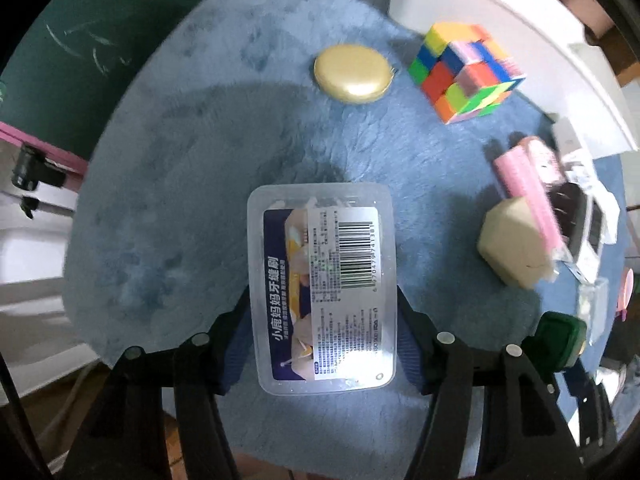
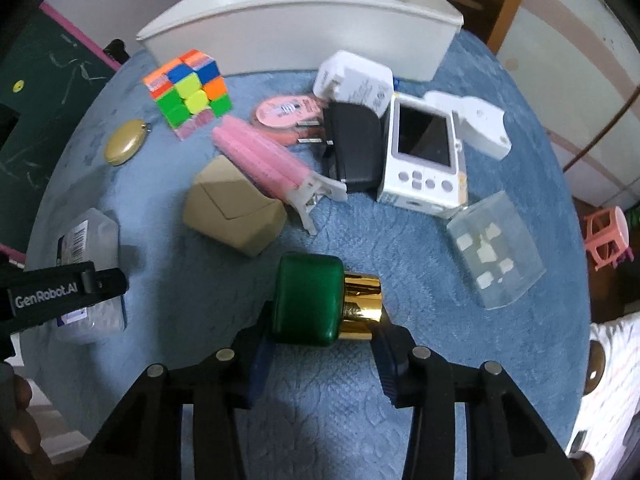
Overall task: Organize rigid objects
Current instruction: 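Carry both items into the white tray and open both tools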
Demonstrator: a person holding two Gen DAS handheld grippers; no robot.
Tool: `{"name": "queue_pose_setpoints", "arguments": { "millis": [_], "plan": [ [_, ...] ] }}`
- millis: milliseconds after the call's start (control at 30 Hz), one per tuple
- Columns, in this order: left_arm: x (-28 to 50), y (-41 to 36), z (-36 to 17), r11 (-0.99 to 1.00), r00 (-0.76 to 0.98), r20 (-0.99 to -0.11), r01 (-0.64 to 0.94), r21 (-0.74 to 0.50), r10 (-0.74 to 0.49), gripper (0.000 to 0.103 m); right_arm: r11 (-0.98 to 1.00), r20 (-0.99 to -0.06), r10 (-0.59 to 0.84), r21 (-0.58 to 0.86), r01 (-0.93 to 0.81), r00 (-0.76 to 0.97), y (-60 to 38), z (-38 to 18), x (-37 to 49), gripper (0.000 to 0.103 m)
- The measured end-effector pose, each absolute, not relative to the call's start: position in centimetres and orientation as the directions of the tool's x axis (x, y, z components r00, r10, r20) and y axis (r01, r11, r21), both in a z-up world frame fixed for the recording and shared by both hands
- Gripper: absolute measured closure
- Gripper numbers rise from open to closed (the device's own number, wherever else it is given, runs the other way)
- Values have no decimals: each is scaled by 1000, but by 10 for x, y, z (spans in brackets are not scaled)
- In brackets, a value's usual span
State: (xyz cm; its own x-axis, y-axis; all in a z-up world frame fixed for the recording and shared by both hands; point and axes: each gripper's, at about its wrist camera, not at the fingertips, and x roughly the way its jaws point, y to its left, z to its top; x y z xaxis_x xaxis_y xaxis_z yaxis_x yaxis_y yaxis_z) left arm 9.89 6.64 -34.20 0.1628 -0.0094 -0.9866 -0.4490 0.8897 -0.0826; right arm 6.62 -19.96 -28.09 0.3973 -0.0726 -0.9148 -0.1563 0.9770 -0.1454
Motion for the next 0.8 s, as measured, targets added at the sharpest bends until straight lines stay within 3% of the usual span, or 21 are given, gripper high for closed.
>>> {"name": "queue_pose_setpoints", "arguments": {
  "millis": [200, 533, 600, 633, 800],
  "plan": [
    [92, 51, -254, 919, 311, -950, -378, -114, 10, 37, 967, -892, -27, -138, -213, 452, -187, -233, 54, 59],
    [105, 128, -234, 961, 583, -812, -240, -135, 32, 37, 946, -817, 104, -94, -309, 567, -184, -104, 30, 58],
    [97, 99, -170, 968, 606, -794, -224, -114, 47, 37, 945, -812, 137, -65, -321, 568, -185, -80, 40, 58],
    [109, 113, -172, 972, 622, -781, -211, -104, 51, 37, 944, -808, 148, -56, -325, 571, -184, -69, 45, 58],
    [114, 49, -67, 980, 650, -760, -160, -120, 13, 37, 948, -768, 167, -47, -314, 618, -179, -12, 81, 58]
  ]
}}
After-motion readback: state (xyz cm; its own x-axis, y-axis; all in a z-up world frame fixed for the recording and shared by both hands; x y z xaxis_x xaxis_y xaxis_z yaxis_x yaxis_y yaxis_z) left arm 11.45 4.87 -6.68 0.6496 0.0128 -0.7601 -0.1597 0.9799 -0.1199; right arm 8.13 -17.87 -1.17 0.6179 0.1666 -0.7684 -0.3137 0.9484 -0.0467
